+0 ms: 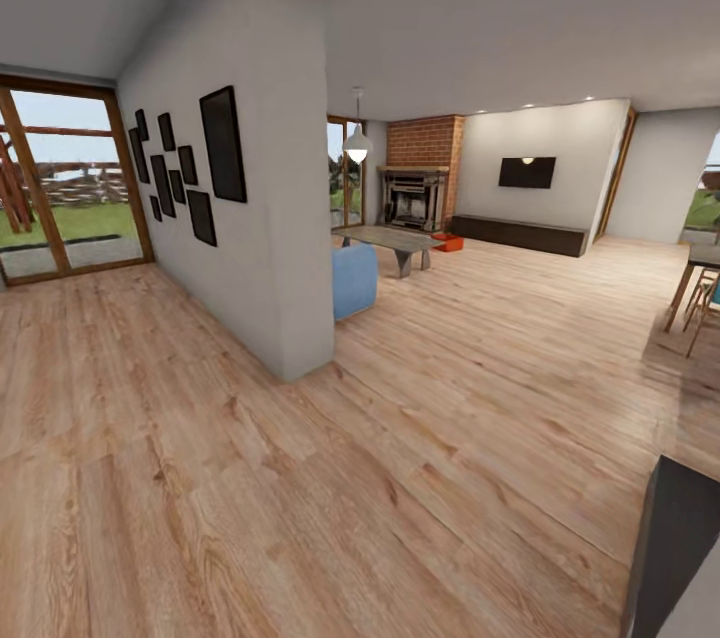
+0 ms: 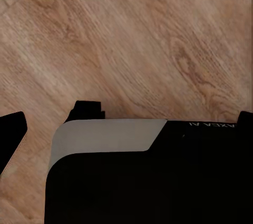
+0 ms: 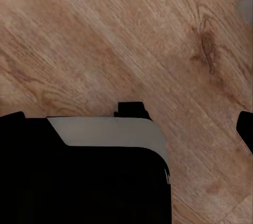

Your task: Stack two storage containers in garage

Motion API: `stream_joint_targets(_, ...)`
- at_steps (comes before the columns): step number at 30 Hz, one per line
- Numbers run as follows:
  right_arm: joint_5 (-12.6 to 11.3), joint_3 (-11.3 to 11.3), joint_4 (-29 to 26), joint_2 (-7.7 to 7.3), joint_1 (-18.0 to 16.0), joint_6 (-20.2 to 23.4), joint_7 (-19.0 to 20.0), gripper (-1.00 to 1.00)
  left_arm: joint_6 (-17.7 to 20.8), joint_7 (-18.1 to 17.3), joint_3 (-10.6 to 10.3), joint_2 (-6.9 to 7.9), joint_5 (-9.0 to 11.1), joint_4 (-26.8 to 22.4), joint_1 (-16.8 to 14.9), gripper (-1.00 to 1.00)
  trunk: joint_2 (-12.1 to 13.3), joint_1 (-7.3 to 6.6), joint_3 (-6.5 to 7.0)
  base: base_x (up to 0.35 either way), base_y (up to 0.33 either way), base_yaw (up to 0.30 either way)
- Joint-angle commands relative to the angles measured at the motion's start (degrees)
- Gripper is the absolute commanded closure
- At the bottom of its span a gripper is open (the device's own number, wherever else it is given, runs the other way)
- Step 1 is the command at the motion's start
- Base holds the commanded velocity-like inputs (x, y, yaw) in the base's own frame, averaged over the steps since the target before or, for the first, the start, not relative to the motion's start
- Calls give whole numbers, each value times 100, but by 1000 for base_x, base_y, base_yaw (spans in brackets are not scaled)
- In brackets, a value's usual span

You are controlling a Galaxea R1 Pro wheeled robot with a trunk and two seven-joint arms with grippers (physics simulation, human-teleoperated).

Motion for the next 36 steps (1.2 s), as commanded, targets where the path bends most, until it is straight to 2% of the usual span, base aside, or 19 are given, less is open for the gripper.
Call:
stream_joint_targets(1,-48,44,16,2,-6,-27,-6,-100,2,4,-19,-1,60,-1,-3,-100,-3,3,-6,321,0,0)
stream_joint_targets(29,-51,45,16,-9,-6,-22,-5,-100,-1,4,-19,-1,77,8,-3,-100,-3,3,-6,320,0,0)
stream_joint_targets(36,-39,46,16,-10,-6,-21,28,-100,-1,4,-19,-1,64,8,-3,-100,-3,3,-6,320,0,-212)
